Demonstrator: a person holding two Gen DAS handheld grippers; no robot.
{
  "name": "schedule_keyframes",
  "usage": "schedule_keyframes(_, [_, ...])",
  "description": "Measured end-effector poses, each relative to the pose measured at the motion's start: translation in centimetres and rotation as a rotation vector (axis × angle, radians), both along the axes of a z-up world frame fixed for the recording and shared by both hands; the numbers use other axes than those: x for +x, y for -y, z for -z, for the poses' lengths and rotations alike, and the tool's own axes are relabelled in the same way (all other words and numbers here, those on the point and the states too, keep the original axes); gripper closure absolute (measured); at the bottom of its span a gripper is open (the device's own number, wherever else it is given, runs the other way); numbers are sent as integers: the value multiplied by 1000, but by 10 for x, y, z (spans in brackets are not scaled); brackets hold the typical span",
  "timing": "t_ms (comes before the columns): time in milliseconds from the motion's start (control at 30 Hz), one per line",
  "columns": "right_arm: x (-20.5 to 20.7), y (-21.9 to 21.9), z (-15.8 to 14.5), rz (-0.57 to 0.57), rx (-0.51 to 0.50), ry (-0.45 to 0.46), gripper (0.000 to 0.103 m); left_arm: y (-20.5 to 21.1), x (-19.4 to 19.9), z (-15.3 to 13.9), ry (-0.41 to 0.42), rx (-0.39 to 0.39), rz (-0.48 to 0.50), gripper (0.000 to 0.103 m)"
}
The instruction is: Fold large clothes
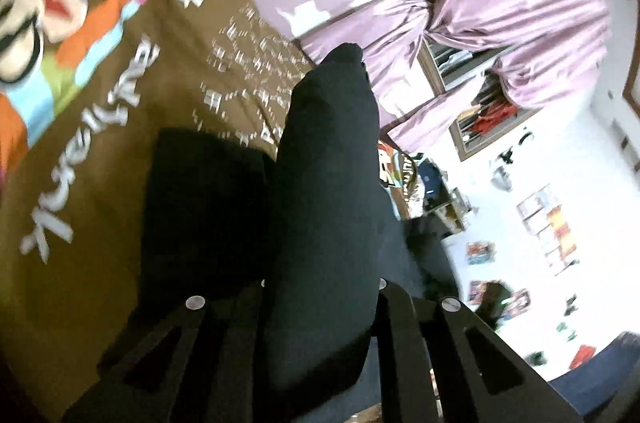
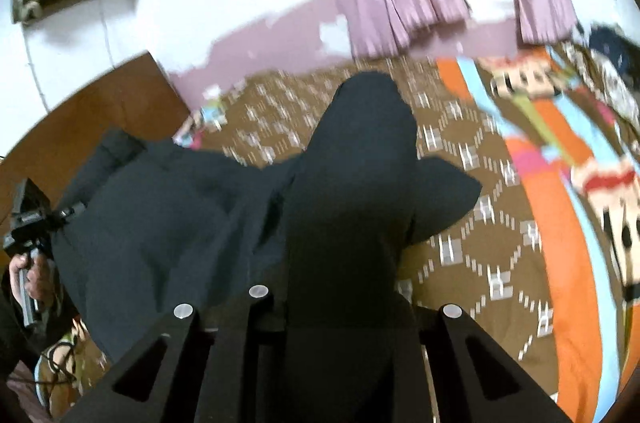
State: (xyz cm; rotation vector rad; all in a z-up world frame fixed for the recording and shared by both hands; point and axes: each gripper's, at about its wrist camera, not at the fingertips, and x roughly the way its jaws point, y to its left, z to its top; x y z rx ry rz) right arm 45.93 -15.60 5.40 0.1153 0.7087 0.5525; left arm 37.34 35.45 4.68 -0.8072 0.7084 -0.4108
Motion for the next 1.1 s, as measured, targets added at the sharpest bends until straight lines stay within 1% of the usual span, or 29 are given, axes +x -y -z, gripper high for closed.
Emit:
schedule_keyframes(33, [0, -4, -6, -7, 0, 16, 88, -2, -2, -4, 4, -4, -9, 95])
schedule_keyframes(67, [2, -6, -11, -13, -3, 22, 88, -3, -2, -7, 4, 12, -18, 95])
schedule_keyframes(100, [3, -9, -12, -11, -6, 20, 88, -2, -1, -6, -13, 60, -30, 95])
schedule_keyframes(167, [5, -8, -6, -4, -11, 4, 88, 7, 5, 4, -89, 151, -43, 94])
schedule_keyframes(200, [6, -7, 0, 1, -17, -7, 88, 10, 11, 15, -145, 200, -52, 92])
schedule_keyframes(233, [6, -5, 8, 9, -24, -23, 88, 15, 13, 25, -191, 229, -53, 91])
schedule_keyframes(267, [8, -1, 17, 19, -28, -41, 88, 18, 19, 40, -246, 257, -50, 85])
schedule_keyframes(300, [8, 3, 23, 27, -27, -56, 88, 19, 23, 49, -279, 263, -55, 76])
schedule_keyframes(333, [9, 7, 28, 34, -23, -69, 88, 18, 26, 58, -292, 255, -59, 71])
schedule_keyframes(367, [13, 14, 39, 41, -6, -97, 88, 15, 26, 63, -298, 263, -63, 58])
schedule_keyframes(400, [13, 14, 39, 41, -6, -97, 88, 14, 29, 67, -307, 288, -73, 42])
schedule_keyframes(433, [15, 17, 43, 39, -4, -107, 87, 13, 33, 72, -320, 314, -82, 35])
schedule_keyframes(467, [17, 17, 48, 36, -11, -116, 86, 10, 38, 74, -330, 325, -85, 24])
schedule_keyframes(500, [17, 17, 51, 35, -17, -121, 84, 9, 41, 80, -344, 321, -77, 17])
schedule_keyframes(567, [21, 16, 61, 29, -36, -155, 80, 9, 49, 90, -386, 281, -48, 13])
schedule_keyframes(600, [24, 15, 68, 26, -43, -186, 79, 7, 53, 98, -405, 234, -31, 13])
schedule_keyframes(633, [26, 16, 73, 29, -42, -209, 78, 6, 54, 107, -427, 169, -8, 13])
schedule_keyframes(667, [27, 20, 80, 39, -15, -236, 78, 1, 55, 110, -437, 106, 6, 21])
schedule_keyframes(700, [27, 20, 80, 39, -15, -236, 79, 1, 51, 114, -435, 35, 9, 33])
schedule_keyframes(733, [27, 22, 80, 41, 2, -238, 82, 1, 48, 113, -425, 33, -3, 36])
schedule_keyframes(767, [25, 22, 77, 38, 5, -224, 85, 1, 46, 110, -416, 44, 3, 49])
schedule_keyframes(800, [24, 19, 73, 33, -1, -209, 86, 2, 42, 103, -397, 59, 8, 65])
schedule_keyframes(867, [19, 10, 59, 14, -30, -145, 88, 0, 32, 84, -335, 64, -4, 81])
schedule_keyframes(900, [15, 4, 50, 2, -35, -107, 88, 1, 23, 69, -288, 83, -13, 84])
schedule_keyframes(933, [11, -2, 39, -7, -27, -71, 89, 3, 15, 55, -248, 94, -17, 85])
schedule_keyframes(1067, [3, -15, 2, -22, 35, 30, 89, 9, -9, 19, -153, 100, -50, 87])
schedule_keyframes(1100, [3, -18, -3, -28, 49, 44, 89, 9, -15, 9, -130, 117, -62, 87])
